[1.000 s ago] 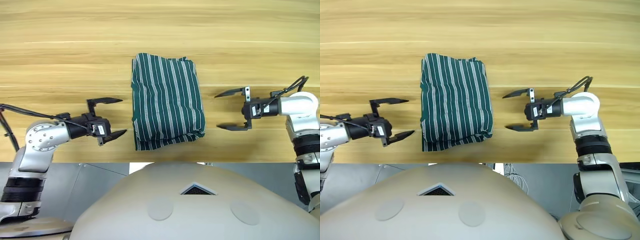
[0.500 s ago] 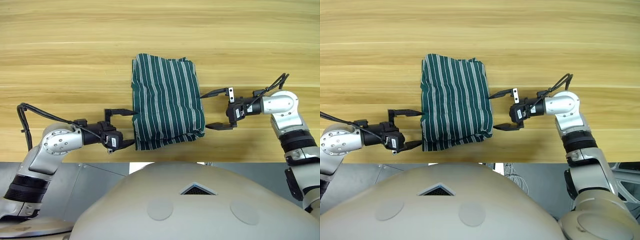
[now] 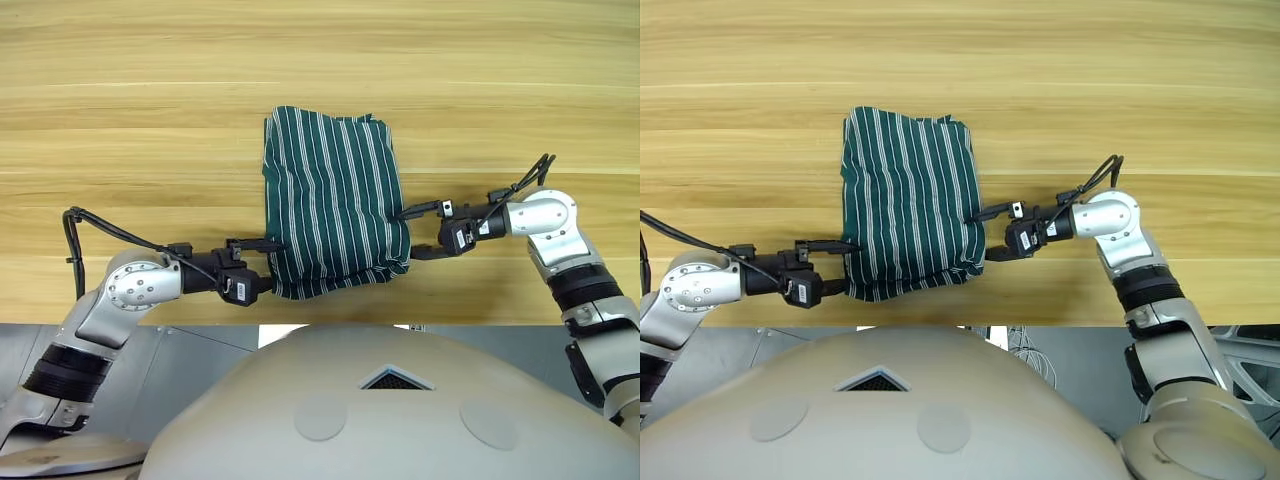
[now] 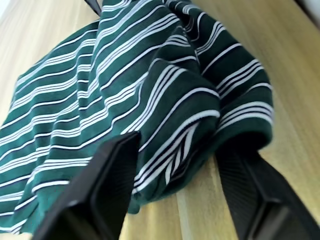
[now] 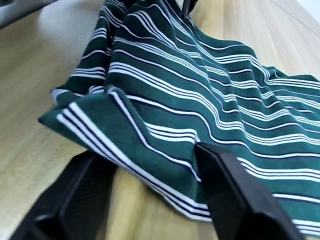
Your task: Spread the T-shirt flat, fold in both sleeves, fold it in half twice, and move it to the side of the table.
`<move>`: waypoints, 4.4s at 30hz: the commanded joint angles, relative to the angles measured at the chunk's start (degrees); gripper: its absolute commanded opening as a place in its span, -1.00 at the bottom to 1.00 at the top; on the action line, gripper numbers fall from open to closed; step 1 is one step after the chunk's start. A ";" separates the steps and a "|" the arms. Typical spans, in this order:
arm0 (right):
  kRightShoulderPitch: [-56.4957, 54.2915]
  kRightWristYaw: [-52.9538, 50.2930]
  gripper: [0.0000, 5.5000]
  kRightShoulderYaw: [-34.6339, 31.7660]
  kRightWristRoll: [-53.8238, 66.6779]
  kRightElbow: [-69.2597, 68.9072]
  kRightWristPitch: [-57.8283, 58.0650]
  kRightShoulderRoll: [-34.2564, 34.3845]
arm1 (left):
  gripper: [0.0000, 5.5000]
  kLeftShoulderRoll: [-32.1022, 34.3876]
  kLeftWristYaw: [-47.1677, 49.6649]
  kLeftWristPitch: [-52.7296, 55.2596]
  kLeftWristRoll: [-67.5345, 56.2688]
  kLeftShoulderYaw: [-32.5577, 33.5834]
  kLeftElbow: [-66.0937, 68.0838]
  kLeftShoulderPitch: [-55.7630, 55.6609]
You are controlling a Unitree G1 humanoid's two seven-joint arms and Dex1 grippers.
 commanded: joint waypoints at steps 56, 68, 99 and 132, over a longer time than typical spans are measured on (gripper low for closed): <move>-27.48 16.79 -0.99 -8.36 21.43 34.90 34.83 7.90 | -1.00 -22.06 -24.46 19.89 -23.74 3.04 59.73 -48.84; -31.48 13.92 -0.18 -18.36 15.35 46.37 33.48 12.11 | -0.33 -25.32 -24.47 28.74 -23.72 9.78 67.53 -52.58; -30.53 0.65 0.54 -10.29 -3.04 40.78 15.50 30.83 | 0.47 -31.39 -14.71 40.11 -50.06 34.47 16.04 -22.97; -15.38 -39.50 0.54 -46.15 7.37 56.59 20.47 2.97 | 0.47 -41.42 -7.41 28.09 -46.10 27.87 14.08 -18.72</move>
